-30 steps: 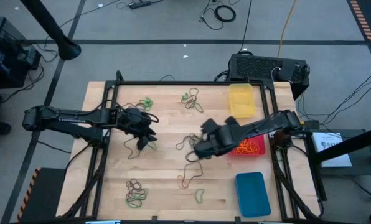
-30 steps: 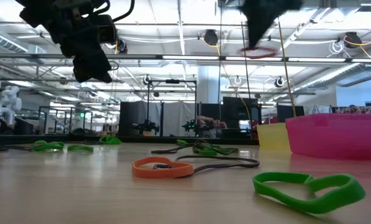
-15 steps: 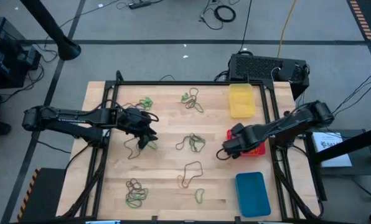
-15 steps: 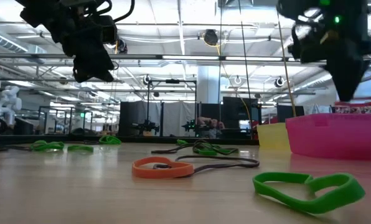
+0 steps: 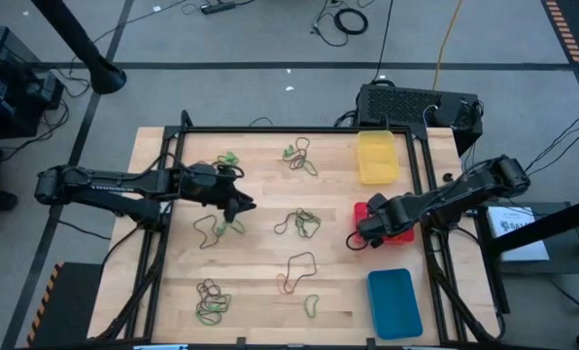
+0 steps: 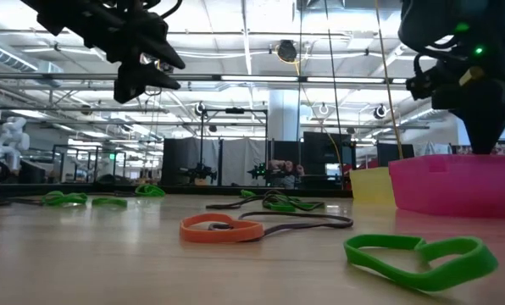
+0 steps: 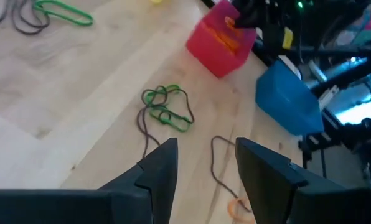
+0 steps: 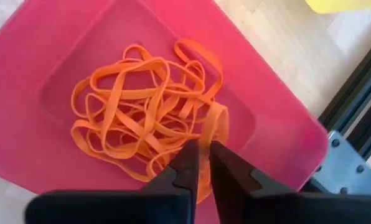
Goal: Sort rubber bands into baskets
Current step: Put the orange rubber band into the red bin
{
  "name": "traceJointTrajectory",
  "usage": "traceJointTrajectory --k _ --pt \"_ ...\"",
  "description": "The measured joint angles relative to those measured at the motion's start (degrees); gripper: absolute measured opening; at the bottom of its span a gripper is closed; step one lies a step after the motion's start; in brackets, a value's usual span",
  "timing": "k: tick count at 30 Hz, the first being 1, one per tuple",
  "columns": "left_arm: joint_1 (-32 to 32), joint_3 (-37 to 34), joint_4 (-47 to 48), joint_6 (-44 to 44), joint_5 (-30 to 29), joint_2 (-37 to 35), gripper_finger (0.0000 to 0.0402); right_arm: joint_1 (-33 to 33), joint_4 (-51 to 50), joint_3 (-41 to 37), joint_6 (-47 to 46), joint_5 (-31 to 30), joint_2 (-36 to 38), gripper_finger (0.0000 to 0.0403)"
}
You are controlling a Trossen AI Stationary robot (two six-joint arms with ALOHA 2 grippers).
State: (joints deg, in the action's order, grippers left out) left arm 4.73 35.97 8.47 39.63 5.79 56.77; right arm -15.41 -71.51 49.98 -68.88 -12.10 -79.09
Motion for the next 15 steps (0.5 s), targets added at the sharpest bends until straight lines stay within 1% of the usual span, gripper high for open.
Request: traceJointTrajectory --k 9,11,15 --pt "0.0 0.0 0.0 7.9 -1.8 0.0 0.0169 1.4 -0.6 0.0 9.6 0.5 0.0 0.0097" --pt "-0.1 0.0 0.0 8.6 -1.8 0.0 0.0169 1.6 -0.4 0.0 11.4 0.5 0.0 0.0111" --pt "-1.4 0.0 0.1 11.5 -2.9 0.0 0.0169 1.6 3.6 0.9 14.3 0.5 0.0 0.0134"
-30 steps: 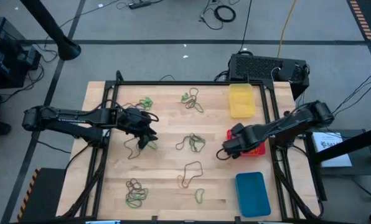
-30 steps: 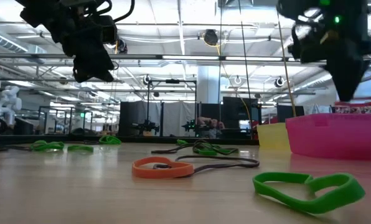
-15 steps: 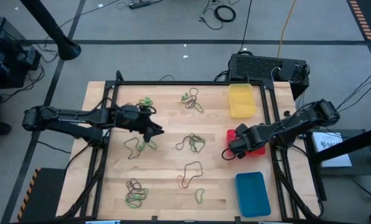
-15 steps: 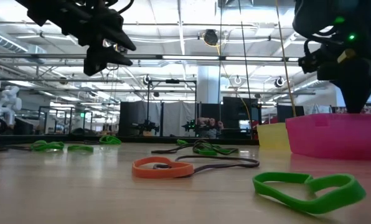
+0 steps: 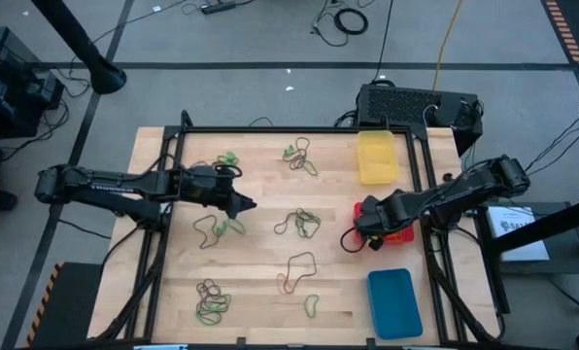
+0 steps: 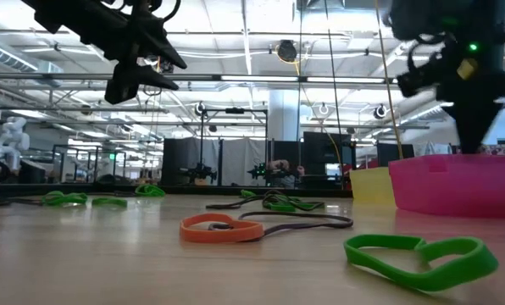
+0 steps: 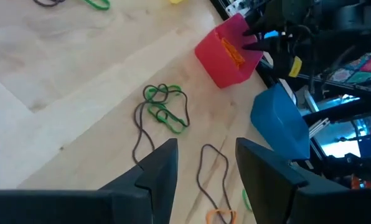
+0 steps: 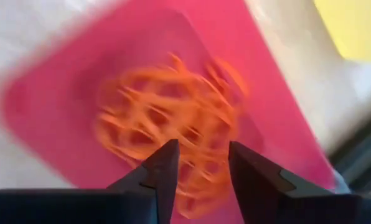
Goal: Sort rubber bands into baskets
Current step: Put the orange rubber band into the red bin
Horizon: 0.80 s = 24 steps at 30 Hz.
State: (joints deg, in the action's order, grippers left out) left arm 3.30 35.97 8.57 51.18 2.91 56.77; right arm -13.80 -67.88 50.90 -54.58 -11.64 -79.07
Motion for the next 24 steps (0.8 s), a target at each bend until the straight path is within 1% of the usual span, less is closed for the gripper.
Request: traceJointTrajectory --k 3,8,10,14,17,19,21,24 --pt "-1.2 0.0 0.0 0.9 -0.6 0.0 0.0169 -0.2 4.8 1.5 1.7 0.0 0.0 0.0144" --pt "-3.2 0.0 0.4 0.9 -0.7 0.0 0.0169 -0.3 12.8 4.9 0.5 0.0 0.0 0.0145" --pt "-4.4 0.0 1.6 0.6 -0.2 0.0 0.0169 -0.8 19.8 5.9 1.1 -0.2 0.0 0.0144" --pt "-7.7 0.0 5.6 -2.1 0.2 0.0 0.0169 -2.7 40.7 6.4 7.7 -0.6 -1.7 0.0144" --pt "-10.6 0.0 10.2 -2.5 0.2 0.0 0.0169 -3.7 53.6 6.4 10.2 -0.7 -6.0 0.0142" --pt "-12.7 0.0 13.3 -2.5 -0.2 0.0 0.0169 -4.3 59.9 6.8 10.2 0.0 -10.2 0.0138" --pt "-15.1 0.0 16.3 -2.6 -1.3 0.0 0.0169 -5.1 63.2 9.0 10.2 0.7 -15.4 0.0135" --pt "-18.7 0.0 19.3 -3.9 -4.2 0.0 0.0169 -6.6 62.3 16.0 11.8 1.3 -24.4 0.0132"
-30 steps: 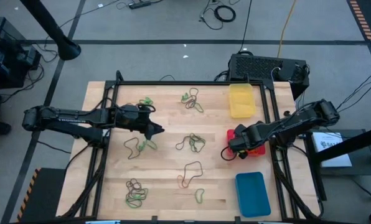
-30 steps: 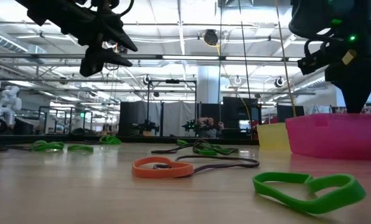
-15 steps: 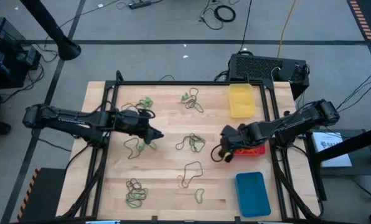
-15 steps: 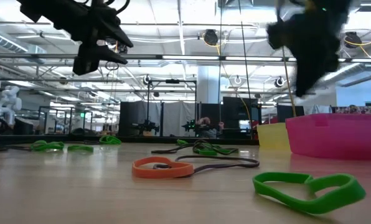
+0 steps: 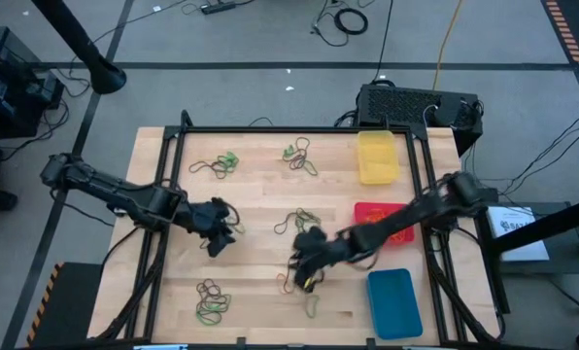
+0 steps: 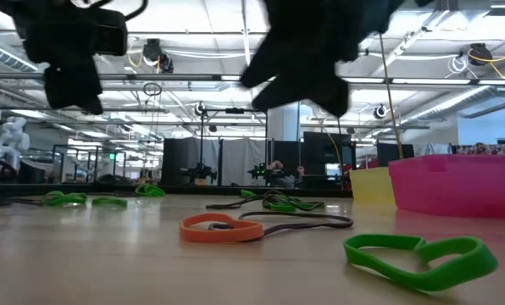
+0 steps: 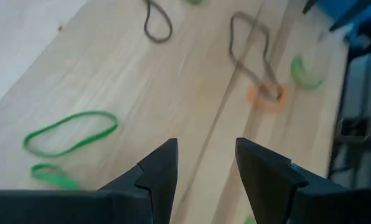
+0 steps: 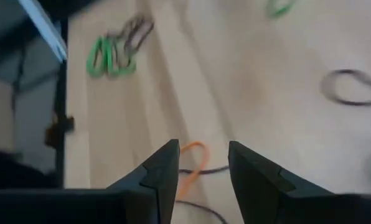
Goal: Sort rubber bands into baskets
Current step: Put the orange rubber band into the red bin
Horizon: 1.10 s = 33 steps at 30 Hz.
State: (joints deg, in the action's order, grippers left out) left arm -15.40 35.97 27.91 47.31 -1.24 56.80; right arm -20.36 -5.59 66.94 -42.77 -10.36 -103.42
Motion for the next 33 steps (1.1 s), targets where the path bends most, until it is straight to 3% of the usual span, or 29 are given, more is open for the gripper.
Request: traceJointTrajectory --k 6,13,21,28,33 --pt "-5.2 0.0 1.4 -2.9 -3.8 0.0 0.0169 -1.3 -12.1 16.5 5.4 -2.0 -15.4 0.0132" --pt "-8.4 0.0 1.3 -4.3 -7.4 0.0 0.0169 -1.0 -19.6 28.0 5.6 -6.0 -24.7 0.0132" --pt "-13.1 0.0 1.5 -4.2 -7.5 0.0 0.0169 -2.5 -24.3 30.0 -1.3 -4.3 -27.0 0.0132" --pt "-16.4 0.0 1.5 -1.7 -12.9 0.0 0.0169 -5.0 -31.5 30.1 -6.3 -5.6 -26.9 0.0131" --pt "-17.1 0.0 1.2 -1.1 -16.9 0.0 0.0169 -5.3 -30.4 30.1 -7.7 -5.2 -26.9 0.0088"
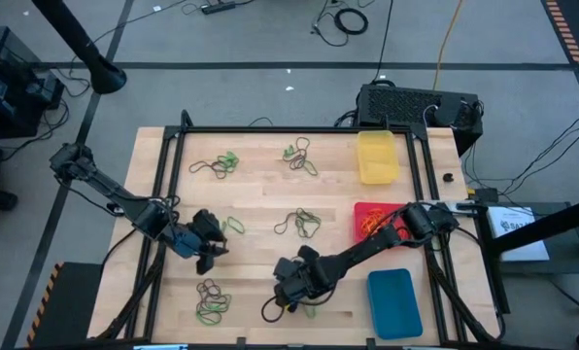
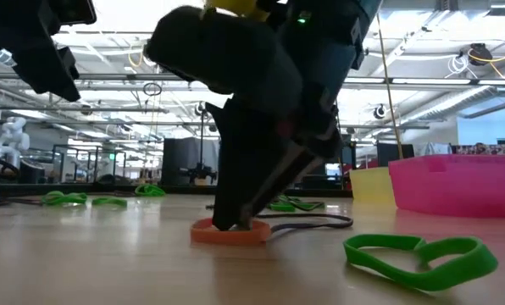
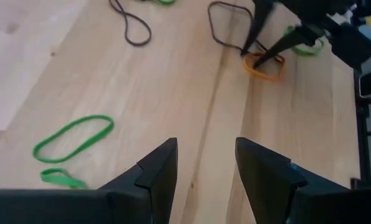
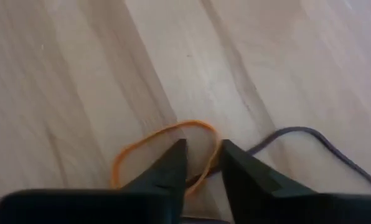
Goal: Sort rubber bands into baskets
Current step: Put the orange rubber band into the red bin
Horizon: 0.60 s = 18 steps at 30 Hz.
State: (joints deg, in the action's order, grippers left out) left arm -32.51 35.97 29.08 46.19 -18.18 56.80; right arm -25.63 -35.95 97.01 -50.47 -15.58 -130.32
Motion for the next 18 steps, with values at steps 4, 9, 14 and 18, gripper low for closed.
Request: traceJointTrajectory --k 4,9,14,18 --pt "0.0 0.0 -0.3 0.0 -1.7 0.0 0.0169 0.0 3.0 -0.1 0.9 0.9 0.0 0.0013" --pt "0.0 0.0 -1.1 1.9 -2.8 0.0 0.0169 0.8 4.5 -0.2 0.9 1.2 2.0 0.0004" --pt "0.1 0.0 -2.2 3.0 -4.6 0.0 0.0169 1.2 3.1 -0.2 5.4 -2.2 7.1 0.0002" --pt "0.2 0.0 -3.2 3.1 -4.6 0.0 0.0169 1.3 -4.1 -0.2 6.6 -4.8 12.0 0.0001"
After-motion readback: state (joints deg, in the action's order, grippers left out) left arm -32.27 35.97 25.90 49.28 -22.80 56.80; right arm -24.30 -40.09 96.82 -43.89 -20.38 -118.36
